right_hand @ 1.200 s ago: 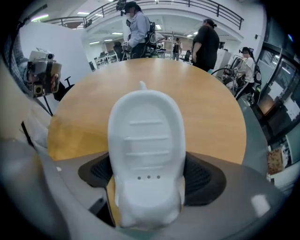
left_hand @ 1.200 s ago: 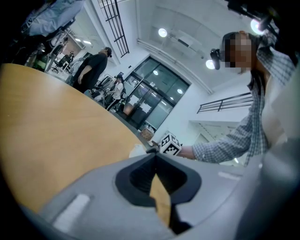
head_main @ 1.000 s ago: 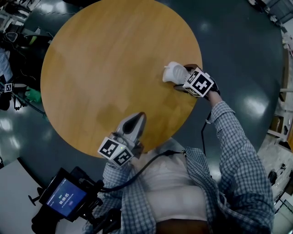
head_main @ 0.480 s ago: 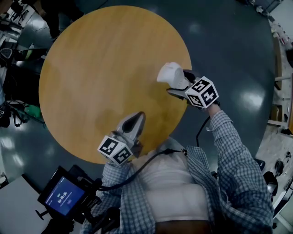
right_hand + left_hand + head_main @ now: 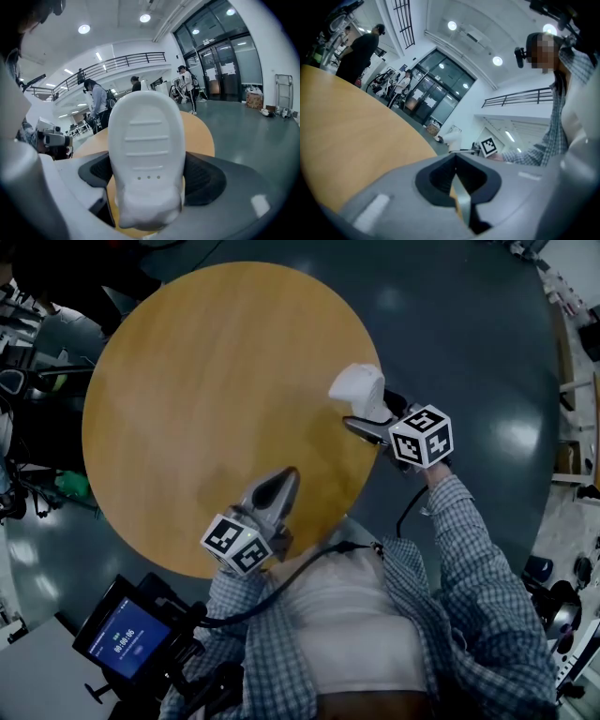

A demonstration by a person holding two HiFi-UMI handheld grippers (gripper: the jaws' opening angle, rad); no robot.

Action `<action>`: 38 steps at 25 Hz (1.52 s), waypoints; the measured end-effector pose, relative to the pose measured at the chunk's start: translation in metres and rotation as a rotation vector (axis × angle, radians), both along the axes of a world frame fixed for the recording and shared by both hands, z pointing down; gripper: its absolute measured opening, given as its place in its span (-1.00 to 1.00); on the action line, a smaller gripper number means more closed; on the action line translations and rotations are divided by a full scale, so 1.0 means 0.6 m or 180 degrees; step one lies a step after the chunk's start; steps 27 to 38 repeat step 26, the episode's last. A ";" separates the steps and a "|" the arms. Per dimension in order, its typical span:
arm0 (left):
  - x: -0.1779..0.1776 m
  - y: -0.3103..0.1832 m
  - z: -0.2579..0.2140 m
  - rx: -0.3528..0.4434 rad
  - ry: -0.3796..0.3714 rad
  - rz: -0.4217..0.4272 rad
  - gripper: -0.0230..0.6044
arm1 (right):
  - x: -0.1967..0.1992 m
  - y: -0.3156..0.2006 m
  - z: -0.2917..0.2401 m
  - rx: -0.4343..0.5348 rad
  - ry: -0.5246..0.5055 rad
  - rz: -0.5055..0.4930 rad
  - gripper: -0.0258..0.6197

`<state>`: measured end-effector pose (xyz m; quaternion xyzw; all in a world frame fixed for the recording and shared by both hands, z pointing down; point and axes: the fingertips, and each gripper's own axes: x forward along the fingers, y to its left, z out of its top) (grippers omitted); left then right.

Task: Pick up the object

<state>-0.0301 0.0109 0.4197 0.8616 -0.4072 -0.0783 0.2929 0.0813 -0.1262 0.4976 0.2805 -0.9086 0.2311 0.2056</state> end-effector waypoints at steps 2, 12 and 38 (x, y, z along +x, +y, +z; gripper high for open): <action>0.001 0.000 -0.003 -0.0043 -0.0042 0.0007 -0.93 | 0.001 -0.001 0.000 -0.0011 -0.0060 0.0109 0.47; 0.002 0.002 0.003 -0.0012 -0.0052 0.0049 -0.93 | 0.004 -0.004 0.005 -0.0034 -0.0115 0.0228 0.47; 0.000 -0.004 -0.006 -0.0040 -0.0071 0.0017 -0.93 | -0.004 0.002 0.004 -0.0078 -0.0161 0.0158 0.47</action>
